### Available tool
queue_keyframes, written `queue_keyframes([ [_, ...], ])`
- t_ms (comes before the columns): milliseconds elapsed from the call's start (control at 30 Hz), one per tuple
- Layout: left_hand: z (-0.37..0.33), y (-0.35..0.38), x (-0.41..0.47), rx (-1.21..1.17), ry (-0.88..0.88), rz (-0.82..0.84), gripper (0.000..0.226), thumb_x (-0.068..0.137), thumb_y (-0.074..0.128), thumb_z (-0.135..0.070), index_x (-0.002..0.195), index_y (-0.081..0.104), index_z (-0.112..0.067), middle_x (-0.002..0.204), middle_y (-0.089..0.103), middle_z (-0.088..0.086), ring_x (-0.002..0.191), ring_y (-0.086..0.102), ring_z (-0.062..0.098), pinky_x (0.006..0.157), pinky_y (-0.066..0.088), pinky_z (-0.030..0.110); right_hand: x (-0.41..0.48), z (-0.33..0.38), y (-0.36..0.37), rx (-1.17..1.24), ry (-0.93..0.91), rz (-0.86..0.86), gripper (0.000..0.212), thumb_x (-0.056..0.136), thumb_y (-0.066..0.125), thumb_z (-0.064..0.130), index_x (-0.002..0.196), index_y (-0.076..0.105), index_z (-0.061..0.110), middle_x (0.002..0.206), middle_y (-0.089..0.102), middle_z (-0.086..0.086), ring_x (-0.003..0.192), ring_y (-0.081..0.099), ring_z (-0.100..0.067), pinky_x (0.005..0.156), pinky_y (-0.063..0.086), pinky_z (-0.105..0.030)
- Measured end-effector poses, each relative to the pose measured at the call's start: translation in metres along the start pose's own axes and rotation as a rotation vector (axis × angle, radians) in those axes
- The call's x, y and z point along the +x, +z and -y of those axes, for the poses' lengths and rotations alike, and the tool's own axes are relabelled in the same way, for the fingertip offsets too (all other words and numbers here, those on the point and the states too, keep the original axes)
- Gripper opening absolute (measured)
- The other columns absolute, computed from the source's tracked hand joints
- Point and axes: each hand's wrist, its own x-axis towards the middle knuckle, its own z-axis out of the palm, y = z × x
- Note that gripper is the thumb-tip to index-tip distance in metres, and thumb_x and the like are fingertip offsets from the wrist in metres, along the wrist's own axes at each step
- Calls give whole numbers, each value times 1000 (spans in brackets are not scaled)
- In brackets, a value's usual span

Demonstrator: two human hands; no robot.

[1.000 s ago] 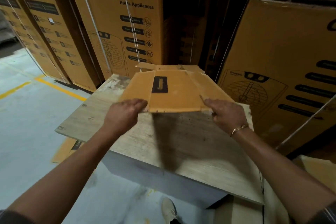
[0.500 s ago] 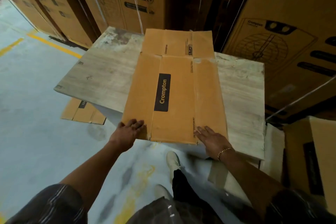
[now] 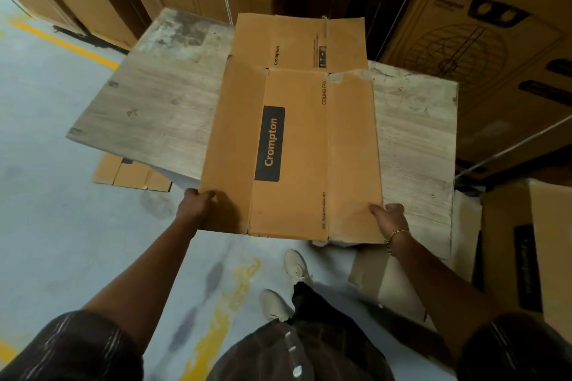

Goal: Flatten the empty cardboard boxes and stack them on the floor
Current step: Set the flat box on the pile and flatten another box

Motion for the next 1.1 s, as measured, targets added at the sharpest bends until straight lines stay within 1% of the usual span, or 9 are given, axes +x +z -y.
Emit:
queue_keyframes([
  [67,-10,2,12,-14,3,-23,77,72,63,-62,131,57,-13,126,64,15,112,60,38,102,48,54,16,3,-3,86,2,54,46,77,66,59,79,60,13,78,60,-13,77,65,-33,84,54,-54],
  [133,-29,6,6,72,28,-49,66,79,60,-53,128,58,-9,123,64,14,112,59,38,101,46,47,31,3,-4,69,3,93,48,74,62,65,70,54,18,71,57,-11,65,60,-27,72,57,-50],
  [233,-38,13,1,144,20,-147,52,98,52,-45,129,57,-3,122,63,18,114,58,39,90,41,42,22,12,-4,46,-9,96,47,78,66,63,79,59,16,86,66,-11,83,67,-32,72,50,-37],
  [367,-31,17,-7,129,55,-218,56,99,46,-58,122,61,-9,121,65,17,113,59,41,93,44,47,8,27,-1,141,-63,163,36,91,67,42,111,65,13,106,67,-4,101,62,-27,85,42,-30],
  [467,-27,15,-15,120,117,-311,47,98,46,-60,102,61,-15,104,66,11,103,60,39,83,42,44,1,41,5,156,-123,204,41,93,66,31,128,61,11,116,67,-4,109,61,-24,92,44,-31],
  [667,-10,-3,-38,-47,178,-422,53,97,47,-64,83,55,-13,80,63,6,78,59,29,73,47,43,-30,65,15,148,-299,139,29,97,61,25,125,60,17,105,67,-2,94,63,-18,74,47,-24],
  [767,3,-23,-51,-158,146,-482,54,98,50,-60,80,52,-9,77,62,8,76,59,28,68,46,42,-38,86,26,111,-386,185,31,96,61,26,126,61,16,110,67,-4,100,62,-21,83,47,-28],
  [933,29,-76,-67,-281,83,-615,53,99,52,-54,80,51,-5,78,60,11,77,56,30,65,40,41,-63,149,67,77,-545,294,27,96,62,18,123,63,12,105,65,-1,86,60,-9,67,41,-8],
  [1100,61,-151,-63,-352,26,-733,50,101,51,-51,82,55,-5,82,62,9,81,58,32,68,41,42,-101,212,139,32,-671,404,19,96,62,21,115,65,17,104,68,-1,89,62,-12,75,46,-18],
])
